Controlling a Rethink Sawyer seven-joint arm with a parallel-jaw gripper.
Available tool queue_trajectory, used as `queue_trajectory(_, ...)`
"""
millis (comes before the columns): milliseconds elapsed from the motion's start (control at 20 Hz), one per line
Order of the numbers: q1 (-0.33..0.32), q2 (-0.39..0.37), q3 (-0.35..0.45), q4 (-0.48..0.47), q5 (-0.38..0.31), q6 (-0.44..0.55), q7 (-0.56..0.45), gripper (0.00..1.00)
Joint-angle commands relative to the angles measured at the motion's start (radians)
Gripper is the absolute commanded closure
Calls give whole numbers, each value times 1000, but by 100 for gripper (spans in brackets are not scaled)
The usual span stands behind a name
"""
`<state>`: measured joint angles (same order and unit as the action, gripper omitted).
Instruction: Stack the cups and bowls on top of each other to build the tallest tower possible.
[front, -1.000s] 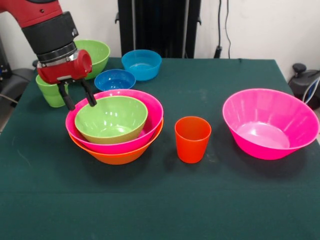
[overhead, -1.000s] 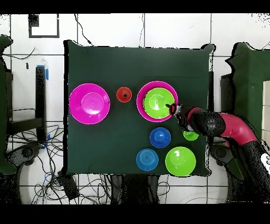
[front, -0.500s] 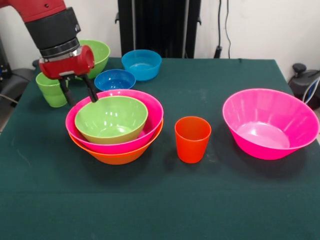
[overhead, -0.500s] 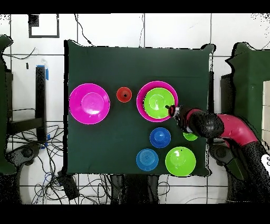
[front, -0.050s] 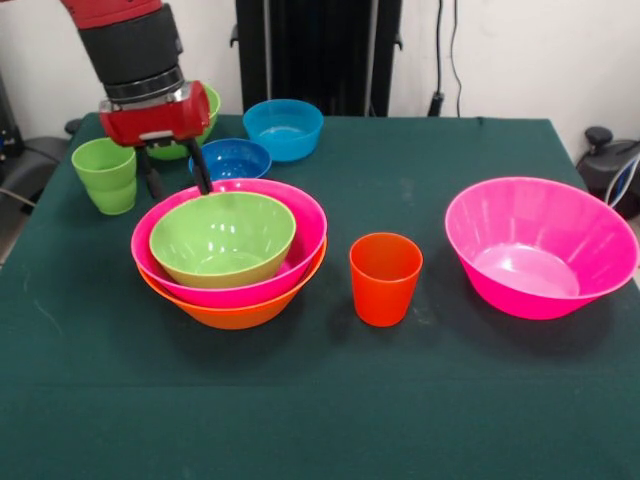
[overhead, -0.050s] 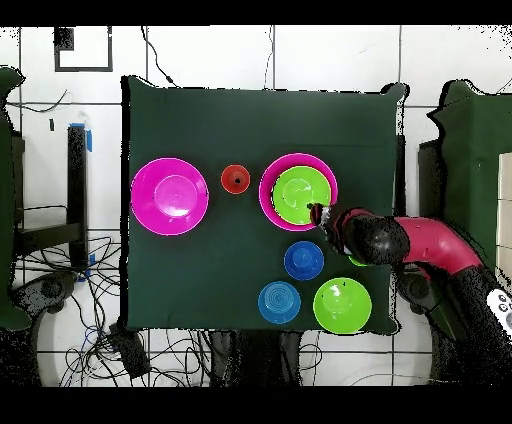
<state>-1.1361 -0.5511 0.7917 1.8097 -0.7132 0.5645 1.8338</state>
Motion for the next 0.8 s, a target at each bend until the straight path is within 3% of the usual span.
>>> queue_trajectory(50,134,-61,-159,146,-19,-160,261,0)
queue_trajectory(500,330,-93,-335,213,80,-357,451,0)
queue_trajectory(800,408,-97,-382,230,153,-409,502,0)
